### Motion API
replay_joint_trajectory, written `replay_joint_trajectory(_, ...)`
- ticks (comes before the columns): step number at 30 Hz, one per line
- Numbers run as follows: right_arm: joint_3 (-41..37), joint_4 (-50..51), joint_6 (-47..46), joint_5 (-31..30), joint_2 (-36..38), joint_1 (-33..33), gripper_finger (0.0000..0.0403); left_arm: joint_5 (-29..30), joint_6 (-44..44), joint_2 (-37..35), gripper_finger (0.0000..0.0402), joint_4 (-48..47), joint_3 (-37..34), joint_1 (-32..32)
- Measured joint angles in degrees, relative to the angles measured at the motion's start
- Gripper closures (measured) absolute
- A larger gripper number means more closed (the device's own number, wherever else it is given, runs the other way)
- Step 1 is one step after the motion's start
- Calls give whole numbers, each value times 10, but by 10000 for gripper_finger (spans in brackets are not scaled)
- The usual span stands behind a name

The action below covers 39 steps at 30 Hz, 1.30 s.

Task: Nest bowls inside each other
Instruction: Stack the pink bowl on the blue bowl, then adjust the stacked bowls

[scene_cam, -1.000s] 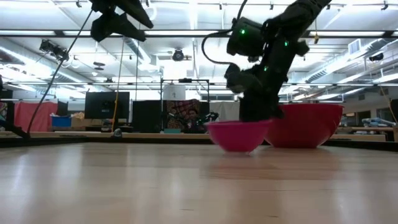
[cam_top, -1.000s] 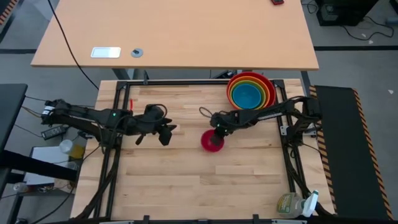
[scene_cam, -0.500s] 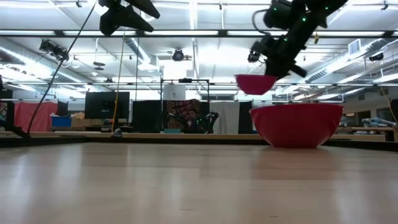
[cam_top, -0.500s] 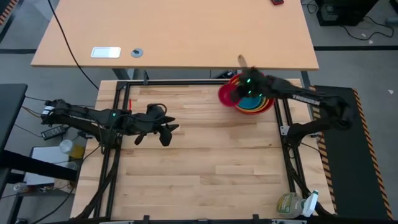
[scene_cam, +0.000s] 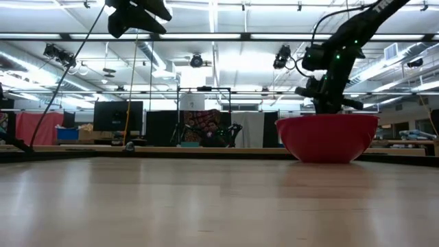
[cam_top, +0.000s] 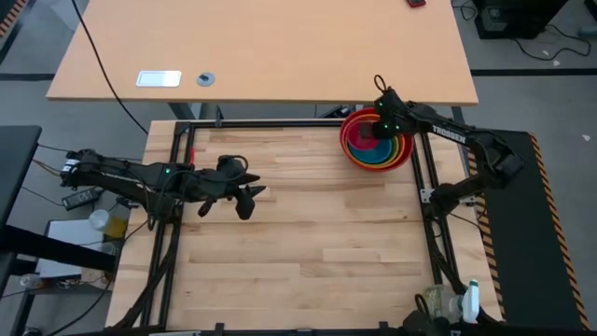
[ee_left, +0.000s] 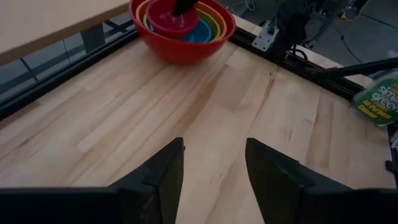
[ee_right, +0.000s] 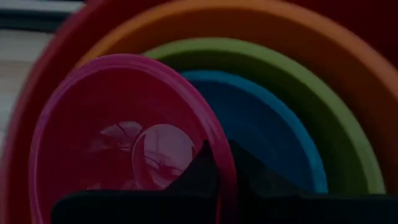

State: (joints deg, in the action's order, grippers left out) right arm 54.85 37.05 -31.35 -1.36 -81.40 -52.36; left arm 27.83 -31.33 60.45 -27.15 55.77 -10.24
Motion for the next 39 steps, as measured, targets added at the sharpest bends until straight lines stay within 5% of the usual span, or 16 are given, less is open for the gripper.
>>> replay_joint_trajectory(8, 0, 19, 7, -14, 0, 6, 341, 0, 10, -24, 246, -38, 0, 1)
replay_joint_trajectory(19, 6, 34, -15, 0, 7, 21, 232, 0, 26, -64, 247, -74, -2, -3)
replay_joint_trajectory(30, 14, 111, -51, -74, 67, 43, 210, -23, -39, -207, 247, 67, -188, -2)
replay_joint_trajectory(39, 14, 44, -40, -10, 109, 110, 211, -25, -54, -285, 249, 150, -279, 9)
